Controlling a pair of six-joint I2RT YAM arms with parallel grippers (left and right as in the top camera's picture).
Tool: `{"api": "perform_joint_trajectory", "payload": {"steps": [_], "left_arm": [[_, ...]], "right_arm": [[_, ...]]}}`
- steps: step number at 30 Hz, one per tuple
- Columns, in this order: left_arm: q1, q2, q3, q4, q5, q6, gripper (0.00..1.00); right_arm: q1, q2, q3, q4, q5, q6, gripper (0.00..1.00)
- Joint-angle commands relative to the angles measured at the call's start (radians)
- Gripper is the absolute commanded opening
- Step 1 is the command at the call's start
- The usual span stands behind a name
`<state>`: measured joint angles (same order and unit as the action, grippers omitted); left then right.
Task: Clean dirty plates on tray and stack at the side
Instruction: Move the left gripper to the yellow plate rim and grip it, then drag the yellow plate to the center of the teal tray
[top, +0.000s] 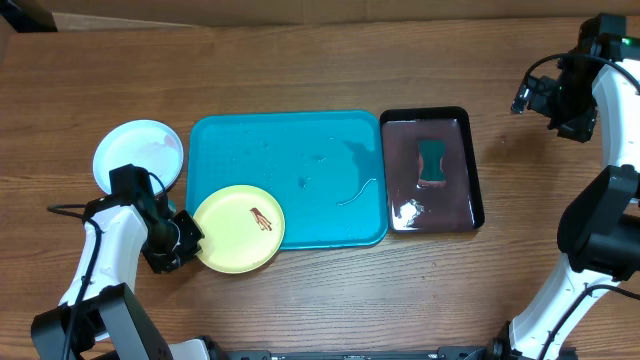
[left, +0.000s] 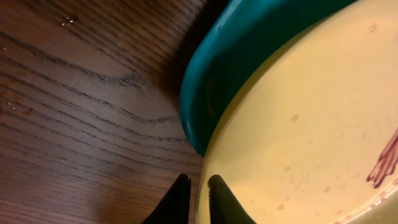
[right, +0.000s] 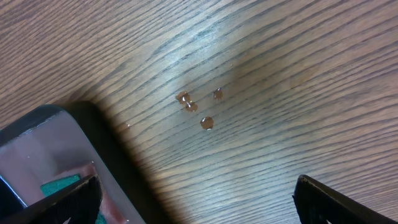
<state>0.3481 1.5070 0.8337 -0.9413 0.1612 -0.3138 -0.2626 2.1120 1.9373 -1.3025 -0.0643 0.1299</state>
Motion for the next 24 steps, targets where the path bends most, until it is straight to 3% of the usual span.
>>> {"api": "perform_joint_trajectory", "payload": {"steps": [1,8,19,24], "left_arm": [[0.000,-0.009,-0.011,0.008,0.000,-0.008,0.12],[-0.001,-0.009,-0.011,0.011,0.047,-0.008,0.04],[-0.003,-0.009,-0.011,0.255,0.581,0.013,0.04],[-0.029,-0.007,-0.011,0.334,0.591,-0.016,0.04]], "right_arm": [[-0.003,-0.036,0.020,0.001,-0.005,0.000,1.00],[-0.003,-0.036,0.020,0.001,-0.005,0.000,1.00],[-0.003,-0.036,0.020,0.001,-0.005,0.000,1.00],[-0.003,-0.036,0.020,0.001,-0.005,0.000,1.00]]}}
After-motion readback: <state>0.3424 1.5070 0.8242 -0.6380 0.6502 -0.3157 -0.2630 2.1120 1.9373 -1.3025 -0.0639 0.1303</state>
